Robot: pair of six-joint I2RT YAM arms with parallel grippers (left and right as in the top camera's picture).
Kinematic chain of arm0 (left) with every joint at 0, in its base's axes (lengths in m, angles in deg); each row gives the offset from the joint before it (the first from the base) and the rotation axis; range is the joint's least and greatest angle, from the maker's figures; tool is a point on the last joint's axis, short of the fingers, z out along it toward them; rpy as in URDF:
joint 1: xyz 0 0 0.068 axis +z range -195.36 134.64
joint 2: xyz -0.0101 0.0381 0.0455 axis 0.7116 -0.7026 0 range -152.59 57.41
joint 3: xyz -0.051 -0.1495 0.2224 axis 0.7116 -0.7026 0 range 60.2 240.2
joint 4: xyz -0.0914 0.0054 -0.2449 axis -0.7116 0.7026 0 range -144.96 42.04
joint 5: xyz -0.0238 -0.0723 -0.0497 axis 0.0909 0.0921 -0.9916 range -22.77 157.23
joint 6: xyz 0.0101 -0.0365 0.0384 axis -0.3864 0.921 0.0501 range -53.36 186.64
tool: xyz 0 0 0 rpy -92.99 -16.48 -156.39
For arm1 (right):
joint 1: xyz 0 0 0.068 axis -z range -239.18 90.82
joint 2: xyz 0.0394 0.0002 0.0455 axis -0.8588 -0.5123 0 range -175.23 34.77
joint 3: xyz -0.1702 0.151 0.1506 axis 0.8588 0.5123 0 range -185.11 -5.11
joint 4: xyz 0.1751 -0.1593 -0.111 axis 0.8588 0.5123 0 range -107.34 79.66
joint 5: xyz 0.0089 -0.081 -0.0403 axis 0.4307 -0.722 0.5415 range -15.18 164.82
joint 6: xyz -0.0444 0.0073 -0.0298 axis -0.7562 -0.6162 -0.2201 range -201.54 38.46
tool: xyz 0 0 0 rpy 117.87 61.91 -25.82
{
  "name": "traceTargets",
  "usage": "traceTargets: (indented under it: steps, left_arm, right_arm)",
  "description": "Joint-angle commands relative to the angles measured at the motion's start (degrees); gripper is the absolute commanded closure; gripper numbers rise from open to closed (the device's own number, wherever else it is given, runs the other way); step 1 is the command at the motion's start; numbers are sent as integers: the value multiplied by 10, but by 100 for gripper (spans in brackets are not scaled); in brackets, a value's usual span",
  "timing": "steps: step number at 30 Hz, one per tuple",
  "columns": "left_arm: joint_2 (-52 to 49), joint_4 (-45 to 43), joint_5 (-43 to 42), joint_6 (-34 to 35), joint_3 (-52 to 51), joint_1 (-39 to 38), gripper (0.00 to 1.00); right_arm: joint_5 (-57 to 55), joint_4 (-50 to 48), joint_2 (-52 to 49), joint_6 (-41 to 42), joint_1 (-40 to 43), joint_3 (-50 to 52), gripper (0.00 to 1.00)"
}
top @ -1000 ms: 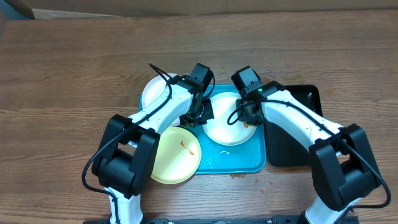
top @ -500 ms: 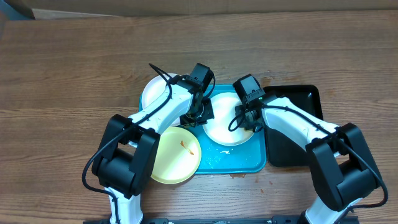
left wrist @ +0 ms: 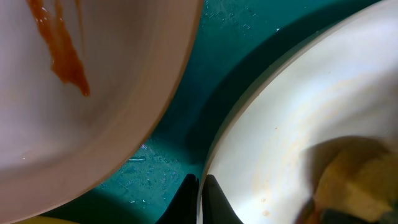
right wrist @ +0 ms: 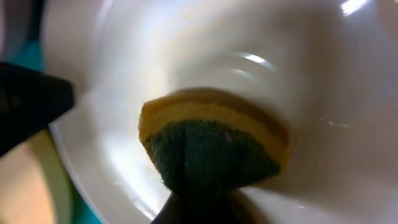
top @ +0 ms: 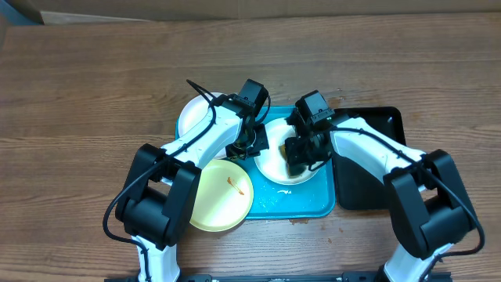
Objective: Clean dirty plates on tray and stack at the side
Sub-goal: 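Move the sponge to the right white plate and scrub it, then return the sponge to the black tray and release it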
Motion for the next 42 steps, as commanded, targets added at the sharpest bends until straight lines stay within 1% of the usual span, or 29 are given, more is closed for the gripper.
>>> traceTargets:
  steps: [1, 5, 10, 15, 17, 21, 24, 30, 31, 33, 34, 35, 36, 37, 38, 39, 42]
  left_arm:
    - [-4, -4, 0, 1, -3, 1, 96]
    - [-4, -2, 0, -7, -3, 1, 96]
    - [-4, -2, 0, -10, -3, 1, 96]
    - [-4, -1, 0, -14, -3, 1, 89]
    - [-4, -1, 0, -14, -3, 1, 89]
    - [-4, -2, 0, -14, -3, 0, 87]
    - [-4, -1, 0, -16, -3, 1, 85]
    - [-4, -1, 0, -48, -3, 1, 84]
    - [-4, -1, 0, -54, -3, 1, 83]
    - [-4, -1, 0, -55, -3, 1, 81]
    - [-4, -1, 0, -55, -3, 1, 79]
    - [-4, -1, 0, -55, -3, 1, 77]
    - [-4, -1, 0, -55, -3, 1, 73]
    - [-4, -2, 0, -55, -3, 1, 70]
    - [-4, -1, 0, -55, -3, 1, 69]
    - [-4, -1, 0, -55, -3, 1, 65]
    - [-4, -2, 0, -55, -3, 1, 61]
  right_arm:
    - [74, 13, 0, -9, 30, -61, 96]
    - [81, 84, 3, -33, 71, -135, 96]
    - [69, 207, 7, -75, 129, -222, 96]
    - [-15, 285, 10, -75, 192, -235, 96]
    - [-46, 298, 10, -75, 212, -228, 96]
    - [-165, 294, 10, -30, 236, -195, 96]
    - [-236, 263, 10, 3, 240, -151, 96]
    - [-242, 145, 10, 2, 238, -62, 96]
    - [-242, 129, 10, 2, 239, -48, 95]
    - [-242, 108, 10, 2, 239, -31, 78]
    - [-242, 100, 10, 2, 239, -24, 68]
    - [-242, 97, 10, 2, 239, -20, 54]
    - [-242, 97, 10, 2, 239, -19, 48]
    - [-242, 95, 10, 2, 239, -20, 43]
    - [-241, 96, 10, 2, 239, -23, 40]
    - [-241, 101, 10, 2, 239, -33, 37]
    - [-238, 119, 10, 2, 239, -66, 36]
